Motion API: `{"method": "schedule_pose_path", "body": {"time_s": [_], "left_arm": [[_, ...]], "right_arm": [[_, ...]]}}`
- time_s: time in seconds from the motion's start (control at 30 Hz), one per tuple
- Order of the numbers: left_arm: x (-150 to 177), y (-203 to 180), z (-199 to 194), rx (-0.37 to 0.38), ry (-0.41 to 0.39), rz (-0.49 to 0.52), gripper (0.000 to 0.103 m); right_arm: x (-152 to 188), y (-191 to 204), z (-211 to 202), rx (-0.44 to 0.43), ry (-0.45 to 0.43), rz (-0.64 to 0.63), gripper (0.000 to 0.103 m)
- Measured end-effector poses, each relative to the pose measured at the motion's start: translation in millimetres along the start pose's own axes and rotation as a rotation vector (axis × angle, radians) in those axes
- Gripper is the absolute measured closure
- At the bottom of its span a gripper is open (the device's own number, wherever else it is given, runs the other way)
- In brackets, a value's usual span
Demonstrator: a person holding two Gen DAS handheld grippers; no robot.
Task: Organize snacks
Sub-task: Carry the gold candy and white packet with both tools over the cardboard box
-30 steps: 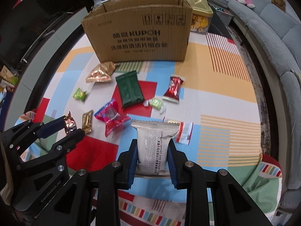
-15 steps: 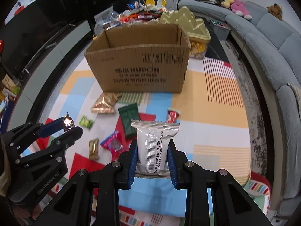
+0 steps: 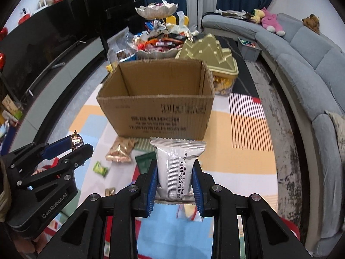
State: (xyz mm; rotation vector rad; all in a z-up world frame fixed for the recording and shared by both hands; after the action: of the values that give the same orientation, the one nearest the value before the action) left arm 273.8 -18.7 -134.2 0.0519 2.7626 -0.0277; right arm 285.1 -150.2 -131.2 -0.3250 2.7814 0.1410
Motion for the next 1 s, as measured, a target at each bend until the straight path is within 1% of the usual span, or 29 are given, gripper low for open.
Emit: {"method": "schedule_pose_path", "body": {"time_s": [0.43,0.7,1.0], "left_arm": [[-59.5,11.6,-21.3,-0.018,-0.076,-0.043,0.069],[-85.1,16.3,-22.7,-0.026,-0.092,-0.059,0.069],[-115.0,27.5,-18.6,-0.045,-0.108,-0.075,0.069]], "right_arm": [[-47.6,0.4,-20.6,0.011,-0.077,0.007,0.072],[-74.9,0.7,-30.3,0.023,-0.116,0.003,0.072],[-107.9,1.8,-27.6,0.03,-0.136,-0.004,0.072]]}}
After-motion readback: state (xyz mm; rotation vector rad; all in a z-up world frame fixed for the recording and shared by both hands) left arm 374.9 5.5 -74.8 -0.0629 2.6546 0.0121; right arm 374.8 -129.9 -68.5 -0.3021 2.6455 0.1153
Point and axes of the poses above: each gripper's, at about its wrist camera, not at the fingertips, and z roughly the way its jaws point, y to its left, x to its underside, the point moved 9 cm from there along z, roughly the way its jaws point, and after that the axes turned 14 degrees about y, right-handed, at the moved point
